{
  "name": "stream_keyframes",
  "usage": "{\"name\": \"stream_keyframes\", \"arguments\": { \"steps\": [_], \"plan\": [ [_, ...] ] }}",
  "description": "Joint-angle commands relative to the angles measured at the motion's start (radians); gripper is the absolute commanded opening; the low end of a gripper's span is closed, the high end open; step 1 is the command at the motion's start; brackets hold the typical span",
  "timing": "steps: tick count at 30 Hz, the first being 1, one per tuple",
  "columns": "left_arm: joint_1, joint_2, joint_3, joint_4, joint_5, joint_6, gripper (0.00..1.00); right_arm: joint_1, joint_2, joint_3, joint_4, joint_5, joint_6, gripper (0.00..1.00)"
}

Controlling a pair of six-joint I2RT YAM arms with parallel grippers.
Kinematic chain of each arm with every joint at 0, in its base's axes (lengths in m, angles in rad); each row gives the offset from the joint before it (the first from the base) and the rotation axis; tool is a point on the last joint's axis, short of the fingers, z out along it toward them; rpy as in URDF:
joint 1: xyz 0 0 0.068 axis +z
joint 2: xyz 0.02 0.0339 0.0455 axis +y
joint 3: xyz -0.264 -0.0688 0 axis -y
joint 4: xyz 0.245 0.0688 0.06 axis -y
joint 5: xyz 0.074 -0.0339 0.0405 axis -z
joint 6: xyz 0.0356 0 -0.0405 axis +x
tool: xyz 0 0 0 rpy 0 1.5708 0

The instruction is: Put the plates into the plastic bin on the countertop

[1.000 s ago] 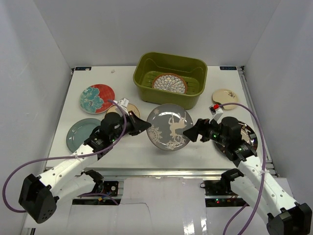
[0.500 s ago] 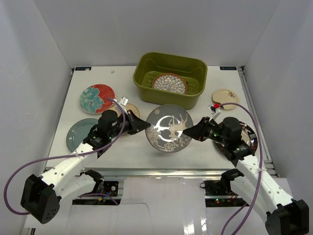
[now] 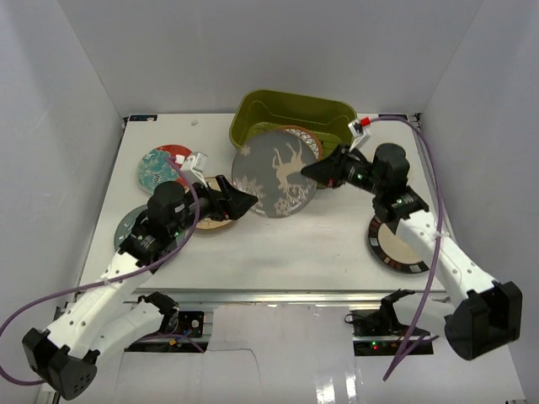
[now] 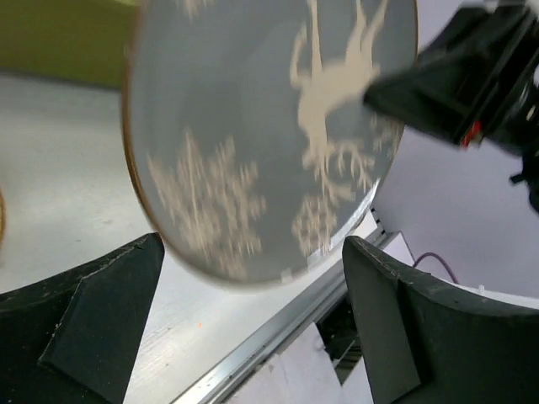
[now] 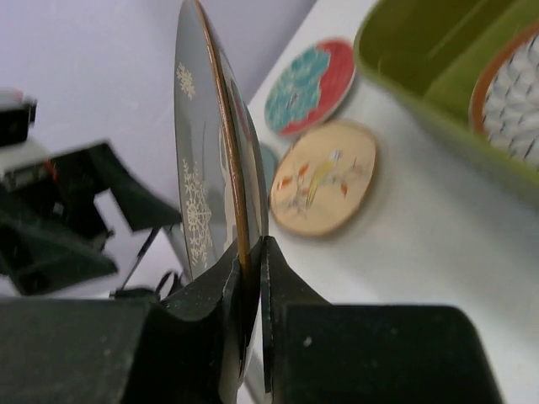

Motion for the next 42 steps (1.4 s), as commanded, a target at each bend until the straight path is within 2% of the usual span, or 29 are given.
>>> {"name": "stream_keyframes", "arguments": {
  "steps": [1,5,8,11,15,18,27,30,32,33,35,36,41,42],
  "plan": [
    [-0.011,-0.081,0.036,-0.17,-0.091,0.122,0.98,-0.027,0.104,0.223,0.164,0.142,-0.017,0.08],
    [-0.01,-0.137,-0.007,-0.237,-0.133,0.176,0.98,-0.065,0.288,0.457,0.119,0.207,-0.04,0.08],
    [-0.011,-0.181,-0.071,-0.237,-0.144,0.179,0.98,-0.085,0.455,0.604,0.051,0.253,-0.071,0.08],
    [-0.011,-0.224,-0.135,-0.22,-0.167,0.187,0.98,-0.093,0.555,0.759,-0.027,0.256,-0.102,0.08],
    [-0.01,-0.244,-0.166,-0.206,-0.189,0.199,0.98,-0.097,0.71,0.884,-0.105,0.297,-0.128,0.08],
    [-0.01,-0.235,-0.166,-0.188,-0.158,0.201,0.98,-0.097,0.779,0.924,-0.147,0.334,-0.142,0.08],
    [-0.01,-0.21,-0.168,-0.177,-0.107,0.207,0.98,-0.097,0.882,0.863,-0.158,0.375,-0.145,0.08],
    [-0.01,-0.197,-0.169,-0.175,-0.096,0.205,0.98,-0.097,0.91,0.863,-0.219,0.379,-0.158,0.09],
    [-0.01,-0.183,-0.171,-0.174,-0.084,0.199,0.98,-0.097,0.927,0.867,-0.242,0.374,-0.166,0.19],
    [-0.011,-0.175,-0.171,-0.171,-0.074,0.198,0.98,-0.097,0.933,0.87,-0.272,0.374,-0.175,0.34],
    [-0.011,-0.154,-0.168,-0.169,-0.066,0.195,0.98,-0.097,0.944,0.876,-0.303,0.377,-0.188,0.5],
    [-0.01,-0.149,-0.166,-0.171,-0.064,0.193,0.98,-0.097,0.944,0.873,-0.323,0.388,-0.198,0.65],
    [-0.01,-0.14,-0.159,-0.174,-0.079,0.199,0.98,-0.094,0.927,0.864,-0.357,0.406,-0.23,0.94],
    [-0.011,-0.143,-0.157,-0.177,-0.087,0.199,0.98,-0.093,0.921,0.864,-0.359,0.409,-0.234,0.95]
  ]
}}
